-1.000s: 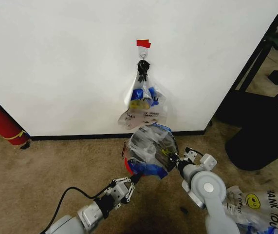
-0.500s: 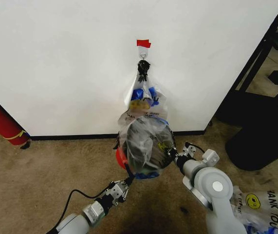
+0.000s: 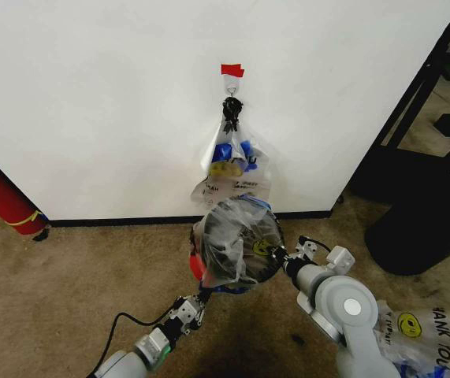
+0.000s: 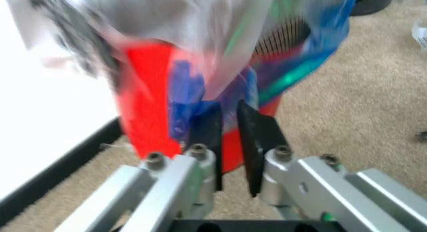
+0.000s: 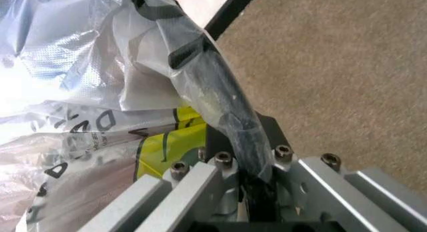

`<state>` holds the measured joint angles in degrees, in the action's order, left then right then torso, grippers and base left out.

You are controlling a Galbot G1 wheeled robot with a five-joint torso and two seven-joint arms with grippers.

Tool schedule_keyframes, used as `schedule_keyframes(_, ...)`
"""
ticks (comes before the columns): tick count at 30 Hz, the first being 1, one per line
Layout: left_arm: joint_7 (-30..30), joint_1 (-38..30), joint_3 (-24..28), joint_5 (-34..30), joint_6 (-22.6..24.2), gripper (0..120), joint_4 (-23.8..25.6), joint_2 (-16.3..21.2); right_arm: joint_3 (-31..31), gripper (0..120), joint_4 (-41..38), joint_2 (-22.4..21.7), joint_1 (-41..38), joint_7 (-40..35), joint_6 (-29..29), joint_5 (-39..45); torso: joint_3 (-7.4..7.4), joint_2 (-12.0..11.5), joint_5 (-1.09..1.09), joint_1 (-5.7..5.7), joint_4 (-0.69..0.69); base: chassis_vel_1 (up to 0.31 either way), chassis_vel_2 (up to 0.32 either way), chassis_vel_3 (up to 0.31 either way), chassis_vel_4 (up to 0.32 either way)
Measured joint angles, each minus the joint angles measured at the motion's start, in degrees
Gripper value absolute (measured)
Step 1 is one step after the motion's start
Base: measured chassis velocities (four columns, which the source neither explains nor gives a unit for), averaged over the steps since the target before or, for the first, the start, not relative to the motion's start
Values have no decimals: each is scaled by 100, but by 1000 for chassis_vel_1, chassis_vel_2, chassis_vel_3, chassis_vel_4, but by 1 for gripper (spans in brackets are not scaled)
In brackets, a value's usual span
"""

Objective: Pick up the garbage bag from the wall and place it over the trash bin.

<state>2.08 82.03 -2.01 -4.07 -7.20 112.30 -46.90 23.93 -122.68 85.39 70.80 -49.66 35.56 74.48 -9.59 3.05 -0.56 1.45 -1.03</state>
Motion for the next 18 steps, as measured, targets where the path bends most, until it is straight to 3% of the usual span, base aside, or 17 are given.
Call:
schedule_keyframes(9, -7, 583, -252, 201, -185, 50, 543, 238, 160, 0, 262, -156, -104, 127, -48, -186, 0, 0, -1, 0, 0, 0, 0, 0, 0)
schedule_keyframes(14, 124, 754, -390, 53, -699, 66, 661, 244, 161, 0, 335, -284, -82, 361, -81, -447, 0, 0, 0, 0, 1, 0, 0, 0, 0)
schedule_keyframes(18, 406, 416, -466, -1046, -1150, 83, 795, 181, 71, 0, 373, -427, 75, 1010, -141, -1074, 0, 0, -1, 0, -1, 0, 0, 0, 0)
